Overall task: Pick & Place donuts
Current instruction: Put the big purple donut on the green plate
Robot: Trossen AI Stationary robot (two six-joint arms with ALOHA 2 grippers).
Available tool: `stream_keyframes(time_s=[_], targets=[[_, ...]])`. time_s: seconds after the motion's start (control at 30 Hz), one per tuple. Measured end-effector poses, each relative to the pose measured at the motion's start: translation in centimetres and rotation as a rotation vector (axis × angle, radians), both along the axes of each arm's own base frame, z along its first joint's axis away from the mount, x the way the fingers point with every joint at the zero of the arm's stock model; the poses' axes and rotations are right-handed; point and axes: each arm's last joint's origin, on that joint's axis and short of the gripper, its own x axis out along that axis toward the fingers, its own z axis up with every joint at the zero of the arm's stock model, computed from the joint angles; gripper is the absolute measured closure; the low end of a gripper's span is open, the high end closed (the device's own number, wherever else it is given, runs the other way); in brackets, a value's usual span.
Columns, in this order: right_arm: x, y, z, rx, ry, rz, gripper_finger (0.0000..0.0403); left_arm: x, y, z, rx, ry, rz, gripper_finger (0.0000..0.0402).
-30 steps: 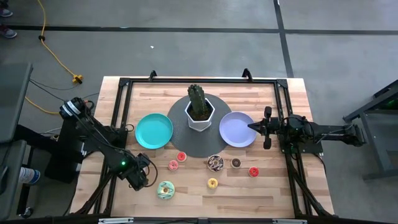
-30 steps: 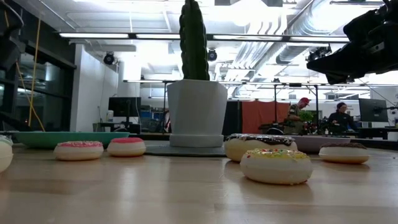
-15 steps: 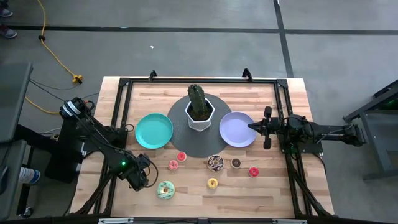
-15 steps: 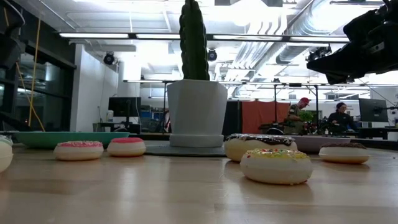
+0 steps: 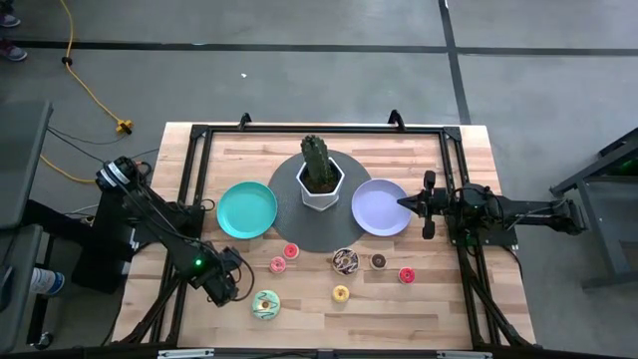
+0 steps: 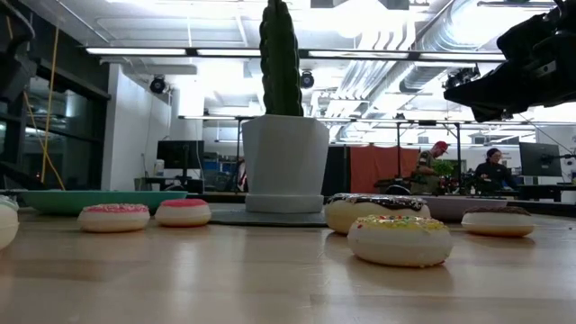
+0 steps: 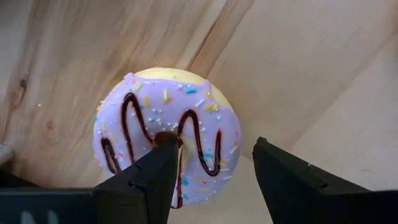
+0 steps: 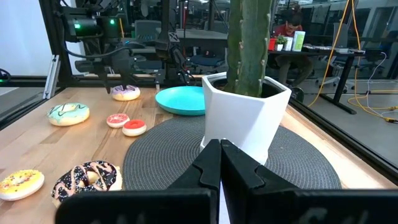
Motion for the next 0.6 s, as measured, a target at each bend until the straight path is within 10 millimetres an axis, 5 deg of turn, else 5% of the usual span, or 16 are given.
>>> stream_keyframes(time_s=[0.6], targets=[[0.0,0.0,0.0,0.000,-0.003,0.000,0.0402,0.3,-0.5,-1.4,0.010,0.049,-0.024,0.0211]])
